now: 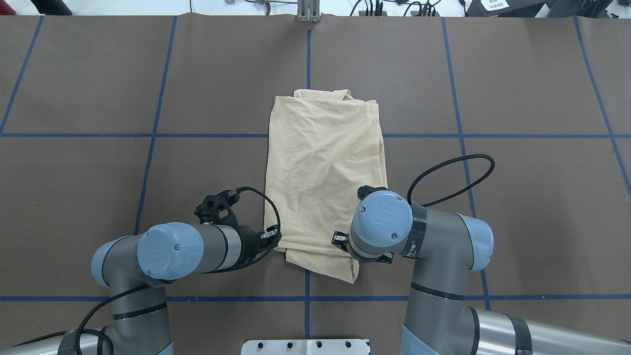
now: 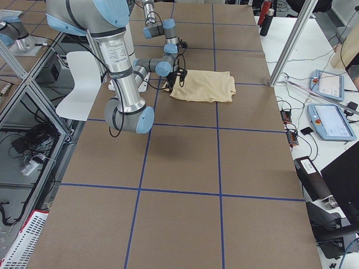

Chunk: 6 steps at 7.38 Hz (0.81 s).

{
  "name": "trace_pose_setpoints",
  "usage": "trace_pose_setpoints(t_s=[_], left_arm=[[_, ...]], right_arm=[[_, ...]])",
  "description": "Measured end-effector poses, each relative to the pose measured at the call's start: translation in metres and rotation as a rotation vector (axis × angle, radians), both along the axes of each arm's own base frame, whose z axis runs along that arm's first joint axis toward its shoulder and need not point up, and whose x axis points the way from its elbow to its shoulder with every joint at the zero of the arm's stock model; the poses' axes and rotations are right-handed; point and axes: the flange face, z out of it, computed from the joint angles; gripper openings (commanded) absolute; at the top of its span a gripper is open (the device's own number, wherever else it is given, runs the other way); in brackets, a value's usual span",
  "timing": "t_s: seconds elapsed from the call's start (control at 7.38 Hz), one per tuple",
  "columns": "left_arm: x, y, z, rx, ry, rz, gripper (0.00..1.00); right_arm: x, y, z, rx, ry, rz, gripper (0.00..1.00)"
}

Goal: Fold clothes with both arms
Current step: 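Move the right gripper to the shirt's near edge and grasp it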

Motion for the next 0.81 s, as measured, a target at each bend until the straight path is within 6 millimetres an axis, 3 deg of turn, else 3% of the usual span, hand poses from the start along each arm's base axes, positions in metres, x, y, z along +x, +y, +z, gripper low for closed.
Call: trace_pose_setpoints(t_s=[0.41, 0.81], left_arm=[[-0.012, 0.005, -0.014, 0.001, 0.019, 0.011, 0.0], [-0.028, 0.044, -0.048, -0.027, 0.019, 0.121, 0.0]], right_arm=[[0.022, 0.004, -0.019, -0.009, -0.054, -0.011, 0.0], [0.045, 0.018, -0.021, -0.045, -0.092, -0.058, 0.0]])
